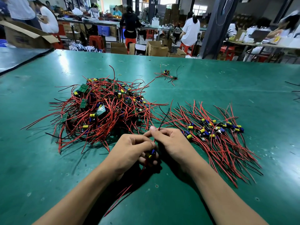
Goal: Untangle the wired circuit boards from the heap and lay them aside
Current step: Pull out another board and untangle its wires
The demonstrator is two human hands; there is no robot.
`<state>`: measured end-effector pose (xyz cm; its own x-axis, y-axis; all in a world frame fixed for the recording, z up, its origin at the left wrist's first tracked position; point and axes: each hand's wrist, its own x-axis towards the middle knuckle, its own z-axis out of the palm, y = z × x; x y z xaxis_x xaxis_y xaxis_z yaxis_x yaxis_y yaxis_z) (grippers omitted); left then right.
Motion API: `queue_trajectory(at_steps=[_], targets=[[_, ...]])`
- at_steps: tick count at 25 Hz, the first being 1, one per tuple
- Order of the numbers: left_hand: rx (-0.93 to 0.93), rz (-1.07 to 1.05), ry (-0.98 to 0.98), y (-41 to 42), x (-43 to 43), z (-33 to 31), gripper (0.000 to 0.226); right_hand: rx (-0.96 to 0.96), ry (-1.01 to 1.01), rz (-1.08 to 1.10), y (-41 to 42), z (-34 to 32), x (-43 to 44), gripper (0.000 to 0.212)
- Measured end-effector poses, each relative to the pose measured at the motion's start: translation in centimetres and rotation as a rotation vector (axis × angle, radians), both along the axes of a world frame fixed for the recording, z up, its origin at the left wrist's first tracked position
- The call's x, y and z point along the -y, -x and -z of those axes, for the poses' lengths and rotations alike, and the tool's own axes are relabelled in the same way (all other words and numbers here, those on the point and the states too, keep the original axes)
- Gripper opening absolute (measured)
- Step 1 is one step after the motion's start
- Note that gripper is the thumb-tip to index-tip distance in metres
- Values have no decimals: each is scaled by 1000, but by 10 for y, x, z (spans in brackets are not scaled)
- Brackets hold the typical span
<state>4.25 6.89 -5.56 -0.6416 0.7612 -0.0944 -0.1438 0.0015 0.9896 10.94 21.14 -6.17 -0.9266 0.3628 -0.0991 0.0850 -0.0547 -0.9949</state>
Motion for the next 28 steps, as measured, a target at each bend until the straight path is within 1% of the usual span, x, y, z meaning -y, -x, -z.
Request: queue_trajectory(at_steps=[2,4,6,9,10,11,13,17,19,21,22,24,28], targets=[[-7,29,14,-2,-2,0,20,1,-25,121,2,-2,-10,36],[-22,50,25,-2,-3,-1,21,-7,43,179,4,-4,-15,40],[-11,56,24,-2,-3,-1,19,-4,173,195,5,-7,-14,46],[-14,64,25,-2,-1,-3,14,-10,480,165,6,-12,-15,59],[-20,63,29,-2,-1,-3,13,-15,555,141,5,-13,-18,59],[-28,60,39,-2,-1,-3,13,-13,586,114,4,-14,-20,58],[-44,52,61,-2,0,-3,15,10,543,77,2,-15,-22,54],[-10,46,48,-4,0,-2,12,47,341,80,2,-11,-19,53],[17,9,23,-4,-1,-2,13,39,227,5,2,-7,-11,45],[35,-28,6,-3,-1,0,15,19,168,-95,1,-2,-2,37],[43,-29,8,-3,-1,0,16,12,151,-108,0,-1,1,34],[48,-2,16,-2,-1,-1,16,12,130,-54,0,0,0,32],[71,50,18,-1,0,-3,18,4,50,72,4,3,-12,36]])
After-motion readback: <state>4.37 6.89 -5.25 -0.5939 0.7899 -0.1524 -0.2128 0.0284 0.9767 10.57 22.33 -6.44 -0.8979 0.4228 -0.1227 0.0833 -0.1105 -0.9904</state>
